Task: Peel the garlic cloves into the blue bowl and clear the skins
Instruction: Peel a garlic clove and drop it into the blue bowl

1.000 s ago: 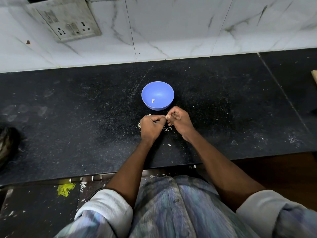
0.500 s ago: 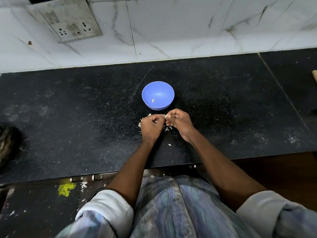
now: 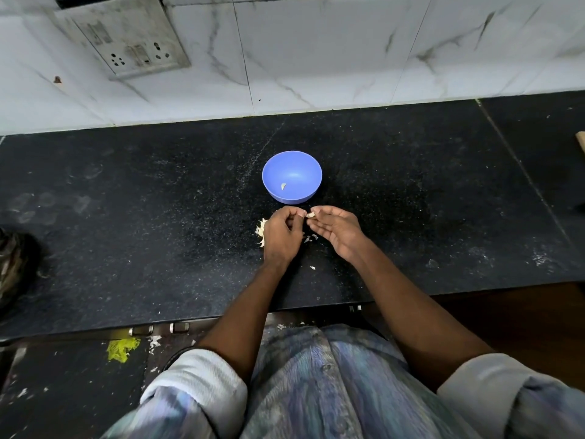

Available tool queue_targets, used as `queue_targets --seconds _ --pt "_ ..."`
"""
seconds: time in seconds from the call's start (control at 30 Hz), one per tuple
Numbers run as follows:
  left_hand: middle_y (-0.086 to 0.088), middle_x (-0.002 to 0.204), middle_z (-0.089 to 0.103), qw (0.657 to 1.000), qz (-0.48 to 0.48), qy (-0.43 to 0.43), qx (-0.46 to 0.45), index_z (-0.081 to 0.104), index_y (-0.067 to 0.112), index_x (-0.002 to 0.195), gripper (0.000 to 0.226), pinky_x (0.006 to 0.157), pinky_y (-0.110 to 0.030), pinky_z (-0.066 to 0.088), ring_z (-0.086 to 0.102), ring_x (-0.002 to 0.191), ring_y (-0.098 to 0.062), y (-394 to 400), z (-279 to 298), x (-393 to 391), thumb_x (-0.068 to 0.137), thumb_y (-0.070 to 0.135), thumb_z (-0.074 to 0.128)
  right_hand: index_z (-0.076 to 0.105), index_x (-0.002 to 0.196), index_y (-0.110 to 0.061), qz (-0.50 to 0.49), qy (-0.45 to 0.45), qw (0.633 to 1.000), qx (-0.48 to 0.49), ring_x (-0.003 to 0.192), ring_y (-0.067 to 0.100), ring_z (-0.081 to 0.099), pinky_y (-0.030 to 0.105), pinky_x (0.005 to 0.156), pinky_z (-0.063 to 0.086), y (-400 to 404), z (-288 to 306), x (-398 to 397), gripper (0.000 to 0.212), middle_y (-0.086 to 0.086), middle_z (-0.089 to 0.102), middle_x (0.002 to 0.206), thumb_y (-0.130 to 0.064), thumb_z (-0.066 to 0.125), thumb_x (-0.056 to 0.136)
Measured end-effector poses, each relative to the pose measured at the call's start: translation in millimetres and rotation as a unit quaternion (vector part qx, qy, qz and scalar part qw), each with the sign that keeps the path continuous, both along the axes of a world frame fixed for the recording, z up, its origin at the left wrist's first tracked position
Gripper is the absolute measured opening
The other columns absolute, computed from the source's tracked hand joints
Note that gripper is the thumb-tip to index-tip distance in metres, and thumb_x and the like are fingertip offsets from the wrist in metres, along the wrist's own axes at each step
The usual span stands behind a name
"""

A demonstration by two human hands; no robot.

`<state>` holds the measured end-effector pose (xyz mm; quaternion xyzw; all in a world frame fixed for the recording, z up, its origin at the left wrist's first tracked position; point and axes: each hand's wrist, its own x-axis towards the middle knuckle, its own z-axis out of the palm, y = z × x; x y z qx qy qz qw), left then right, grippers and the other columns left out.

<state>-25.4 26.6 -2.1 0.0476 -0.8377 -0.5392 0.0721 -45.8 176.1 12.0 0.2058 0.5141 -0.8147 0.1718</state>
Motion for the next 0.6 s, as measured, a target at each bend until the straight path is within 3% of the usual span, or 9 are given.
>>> queue_targets --seconds 0.17,0.27,0.43,0.6 --pt "0.011 0.093 0.077 1.000 -0.001 0.017 -0.016 0.078 0.019 0.098 0.011 0.074 -0.024 0.059 0.071 0.079 -0.006 -1.1 -1.8 0.6 0.090 0.012 0.074 0.072 0.106 -0.004 -0.007 -0.021 1.000 0.012 0.073 0.012 0.069 0.023 0.071 0.059 2.7 0.2 -1.8 0.013 0.007 0.073 0.084 -0.009 0.073 0.094" --pt "0.011 0.093 0.077 0.999 -0.017 0.023 -0.018 0.080 0.021 0.097 0.013 0.070 -0.025 0.059 0.071 0.074 -0.009 1.4 -2.3 0.8 0.085 0.021 0.085 0.072 0.100 -0.004 0.013 -0.014 0.999 0.033 0.069 0.012 0.065 0.022 0.068 0.058 2.0 0.2 -0.4 0.009 0.007 0.072 0.079 -0.011 0.073 0.095" --pt "0.012 0.085 0.079 0.998 -0.030 0.036 -0.040 0.086 0.022 0.093 0.009 0.070 -0.033 0.061 0.072 0.072 -0.004 0.1 -0.1 0.1 0.087 0.016 0.083 0.074 0.098 -0.006 0.032 0.008 0.998 0.062 0.072 0.012 0.068 0.023 0.071 0.058 5.1 -1.8 1.9 0.006 0.007 0.075 0.082 -0.010 0.074 0.093" --pt "0.013 0.077 0.079 0.999 -0.037 -0.019 0.001 0.086 0.021 0.089 0.006 0.071 -0.038 0.064 0.076 0.071 -0.010 -0.5 0.3 -1.5 0.087 0.018 0.081 0.076 0.097 -0.006 0.062 0.042 0.993 0.088 0.076 0.013 0.070 0.025 0.076 0.059 11.1 -3.9 3.7 0.005 0.008 0.077 0.087 -0.006 0.074 0.092"
